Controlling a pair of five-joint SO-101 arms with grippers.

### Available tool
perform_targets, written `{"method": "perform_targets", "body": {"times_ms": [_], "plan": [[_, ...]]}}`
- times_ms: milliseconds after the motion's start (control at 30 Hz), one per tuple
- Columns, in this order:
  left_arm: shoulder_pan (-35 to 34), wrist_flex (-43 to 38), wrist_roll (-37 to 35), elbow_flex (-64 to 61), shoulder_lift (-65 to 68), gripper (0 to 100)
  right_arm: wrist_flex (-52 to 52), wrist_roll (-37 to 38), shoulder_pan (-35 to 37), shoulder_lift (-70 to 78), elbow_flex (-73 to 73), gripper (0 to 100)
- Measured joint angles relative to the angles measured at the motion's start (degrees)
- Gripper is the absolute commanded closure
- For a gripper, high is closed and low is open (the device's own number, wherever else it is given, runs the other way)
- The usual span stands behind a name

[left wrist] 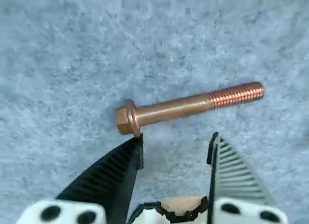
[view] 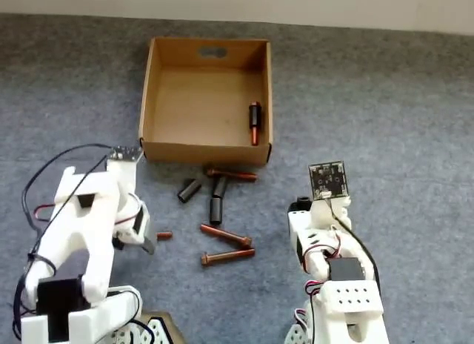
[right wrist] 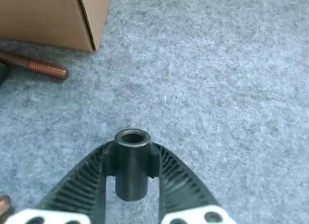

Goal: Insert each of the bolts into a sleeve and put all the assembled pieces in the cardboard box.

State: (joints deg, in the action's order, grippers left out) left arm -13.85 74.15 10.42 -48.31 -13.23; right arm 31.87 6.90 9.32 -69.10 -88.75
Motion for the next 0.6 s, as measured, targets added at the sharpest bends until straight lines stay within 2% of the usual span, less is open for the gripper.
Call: {"method": "perform_targets", "body": {"times_ms": [200,600], "plan": [[0.2,-1.7,-0.2,5.6,0.8,77,0.0,0.0,0.0,0.0,0.0,99.3],[0.2,-6.4,-7.6,5.9,0.8,77,0.0,0.0,0.0,0.0,0.0,99.3]]}}
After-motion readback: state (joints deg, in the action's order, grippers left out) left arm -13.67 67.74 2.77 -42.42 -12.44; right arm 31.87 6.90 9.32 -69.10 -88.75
